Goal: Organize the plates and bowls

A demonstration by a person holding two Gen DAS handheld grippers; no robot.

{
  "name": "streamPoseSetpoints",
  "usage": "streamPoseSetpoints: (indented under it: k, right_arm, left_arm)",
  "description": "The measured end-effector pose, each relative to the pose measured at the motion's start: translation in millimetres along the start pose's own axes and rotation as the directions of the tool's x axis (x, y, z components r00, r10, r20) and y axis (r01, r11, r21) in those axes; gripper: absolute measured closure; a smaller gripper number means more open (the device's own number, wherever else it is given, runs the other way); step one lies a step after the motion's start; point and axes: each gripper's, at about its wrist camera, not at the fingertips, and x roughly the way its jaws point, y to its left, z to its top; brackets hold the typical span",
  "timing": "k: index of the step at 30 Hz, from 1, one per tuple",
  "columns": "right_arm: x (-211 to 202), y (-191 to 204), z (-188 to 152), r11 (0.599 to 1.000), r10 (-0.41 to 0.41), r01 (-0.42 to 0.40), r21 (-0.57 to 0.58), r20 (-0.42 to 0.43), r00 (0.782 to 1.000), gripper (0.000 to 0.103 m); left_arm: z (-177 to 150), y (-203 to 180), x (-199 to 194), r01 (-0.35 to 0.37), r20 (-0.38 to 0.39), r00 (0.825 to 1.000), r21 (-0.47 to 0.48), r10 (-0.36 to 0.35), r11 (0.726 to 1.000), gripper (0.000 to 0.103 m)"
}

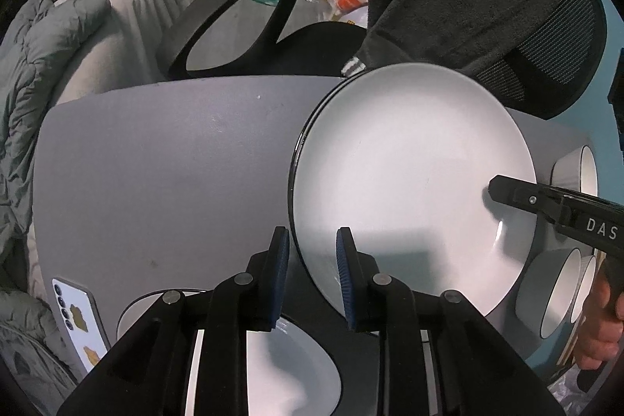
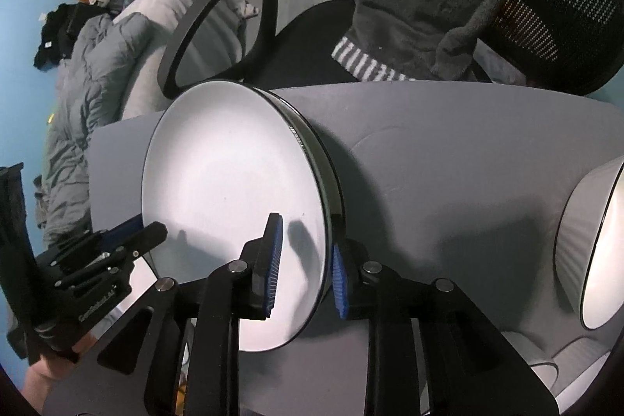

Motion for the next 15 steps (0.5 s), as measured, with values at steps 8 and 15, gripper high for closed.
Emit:
streamPoseSetpoints:
  k: [8,15]
  right_arm:
    - [-1.7,3.0,1.3,0.999,-0.030,0.030,0.014,-0.011,0.999,0.076]
    - [-5.4,10.9,-4.9,0.998,-0.058,0.058,0.001,0.013,0.998,0.067]
  left_arm:
    - [-4.5,2.3,-14.3,-0.002,0.037,0.999,0.006,0.002,1.000,0.063]
    - [-14.2,6.1,-30.6,-0.001,0.078,0.997,0.012,0.000,1.000,0.055]
